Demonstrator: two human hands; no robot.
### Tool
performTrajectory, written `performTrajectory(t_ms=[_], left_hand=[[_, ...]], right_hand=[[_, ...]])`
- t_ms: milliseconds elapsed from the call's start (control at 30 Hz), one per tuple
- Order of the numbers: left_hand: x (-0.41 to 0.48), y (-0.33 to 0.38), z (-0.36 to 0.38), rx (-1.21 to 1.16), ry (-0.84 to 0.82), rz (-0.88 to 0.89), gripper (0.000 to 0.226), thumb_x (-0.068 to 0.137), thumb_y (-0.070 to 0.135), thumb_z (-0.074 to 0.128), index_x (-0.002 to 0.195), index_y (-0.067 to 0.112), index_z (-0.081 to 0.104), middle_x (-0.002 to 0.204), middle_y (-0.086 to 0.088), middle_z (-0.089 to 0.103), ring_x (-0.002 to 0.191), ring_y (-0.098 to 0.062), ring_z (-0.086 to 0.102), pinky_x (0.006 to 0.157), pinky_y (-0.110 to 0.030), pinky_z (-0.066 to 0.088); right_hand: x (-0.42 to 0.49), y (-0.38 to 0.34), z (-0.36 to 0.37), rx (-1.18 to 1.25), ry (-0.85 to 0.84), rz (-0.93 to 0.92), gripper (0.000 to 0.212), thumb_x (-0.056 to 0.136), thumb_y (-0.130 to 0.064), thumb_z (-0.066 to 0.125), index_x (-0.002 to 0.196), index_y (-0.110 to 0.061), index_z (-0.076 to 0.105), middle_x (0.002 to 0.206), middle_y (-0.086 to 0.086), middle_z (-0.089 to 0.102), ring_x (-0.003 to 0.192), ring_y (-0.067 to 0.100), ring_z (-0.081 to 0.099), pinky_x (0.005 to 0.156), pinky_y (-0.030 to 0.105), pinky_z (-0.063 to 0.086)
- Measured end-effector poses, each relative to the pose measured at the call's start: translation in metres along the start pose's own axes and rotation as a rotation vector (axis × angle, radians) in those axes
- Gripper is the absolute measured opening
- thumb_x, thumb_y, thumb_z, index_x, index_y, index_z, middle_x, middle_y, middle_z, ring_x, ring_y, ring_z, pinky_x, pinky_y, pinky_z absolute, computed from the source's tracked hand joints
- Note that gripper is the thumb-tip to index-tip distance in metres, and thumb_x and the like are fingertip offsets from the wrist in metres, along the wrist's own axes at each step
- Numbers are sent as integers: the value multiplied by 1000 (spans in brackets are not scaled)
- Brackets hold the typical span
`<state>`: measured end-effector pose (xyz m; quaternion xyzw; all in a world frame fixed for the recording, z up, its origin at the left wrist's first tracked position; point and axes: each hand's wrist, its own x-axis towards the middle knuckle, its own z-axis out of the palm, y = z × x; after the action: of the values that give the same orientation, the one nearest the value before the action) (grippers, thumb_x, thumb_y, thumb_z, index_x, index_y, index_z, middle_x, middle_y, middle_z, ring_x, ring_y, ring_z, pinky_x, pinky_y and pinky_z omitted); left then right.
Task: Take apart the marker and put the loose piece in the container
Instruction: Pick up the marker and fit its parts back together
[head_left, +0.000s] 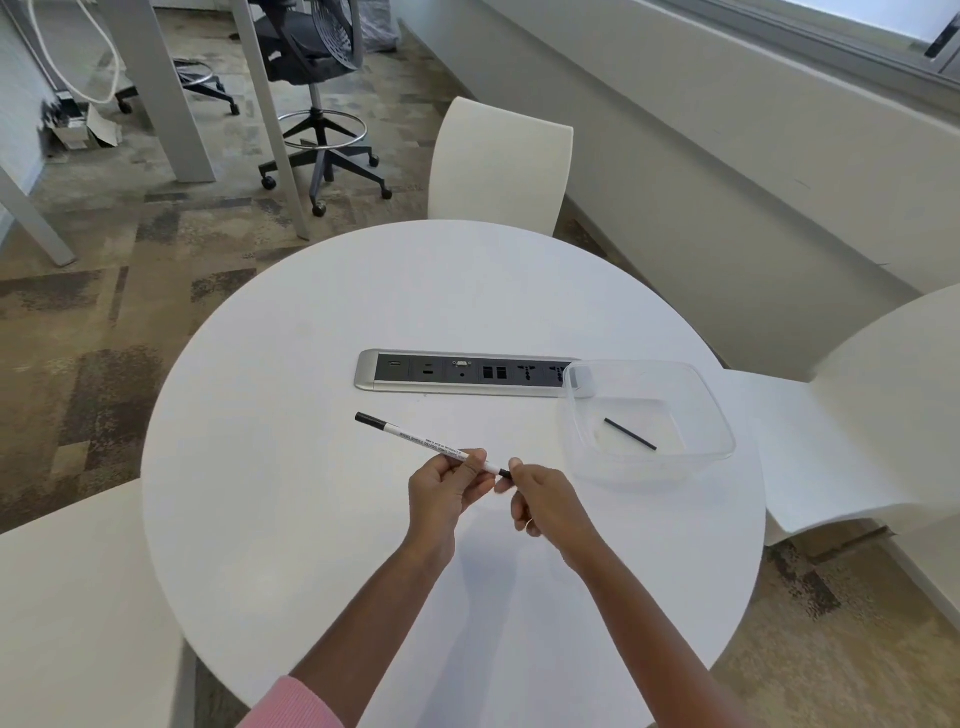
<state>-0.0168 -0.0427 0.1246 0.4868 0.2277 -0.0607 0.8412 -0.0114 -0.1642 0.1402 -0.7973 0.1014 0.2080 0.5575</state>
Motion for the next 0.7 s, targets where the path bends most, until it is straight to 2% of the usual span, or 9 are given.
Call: performTrajectory(t_ms=[100,167,267,400,500,567,667,700], left_hand=[[1,1,-1,-23,16,-7,7,85,5,61,80,1,63,61,-2,69,59,-9,68,61,-14,55],[2,2,-1,-33,24,-10,8,85,5,61,79,1,63,60,-1,68,57,-8,67,60,-13,55],[3,3,-1,-30,23,-19,7,85,5,61,79,2,64,59,-1,68,57,-8,67,61,-14,56],[3,4,-2,-46,-6,-49,8,85,4,60,79,1,64,62,-3,68,58,-9,67,61,-14,56],[3,5,-2,-55,-40,-69,7,85,3,60,80,1,64,63,-4,69,60,-10,68,62,-15,56],[2,4,-3,-57,-48,-74,7,85,3,59,80,1,65,63,-4,69,61,-11,69,63,-16,57],[2,3,-2,-31,-55,-65,7,85,3,60,80,2,65,62,-3,69,61,-11,68,63,-16,56],[2,4,-1,-18,-60,-62,8,85,3,60,80,2,65,62,-2,69,61,-10,68,62,-15,56]], right_hand=[[-3,7,4,-149,99,-192,14,91,-27,48,88,-16,56,63,-3,57,56,8,52,57,18,41],[-4,10,5,-214,144,-288,8,89,-23,54,92,-16,57,72,-1,59,67,11,53,64,21,41],[0,15,7,-404,229,-420,10,90,-19,52,94,-13,59,84,0,60,77,13,52,64,16,37],[2,19,7,-527,314,-545,27,88,-27,46,89,-6,63,82,10,65,77,22,55,66,23,36],[1,18,7,-503,342,-579,45,82,-37,35,83,-4,65,70,13,65,67,27,58,66,27,36],[1,18,8,-489,352,-566,40,82,-32,38,81,-4,66,68,14,65,65,28,58,64,27,37],[-1,17,8,-426,329,-486,26,86,-18,46,81,-3,67,67,10,64,67,26,58,57,20,35],[-1,16,7,-382,308,-444,22,87,-13,49,81,-3,67,65,7,62,67,25,57,58,23,38]])
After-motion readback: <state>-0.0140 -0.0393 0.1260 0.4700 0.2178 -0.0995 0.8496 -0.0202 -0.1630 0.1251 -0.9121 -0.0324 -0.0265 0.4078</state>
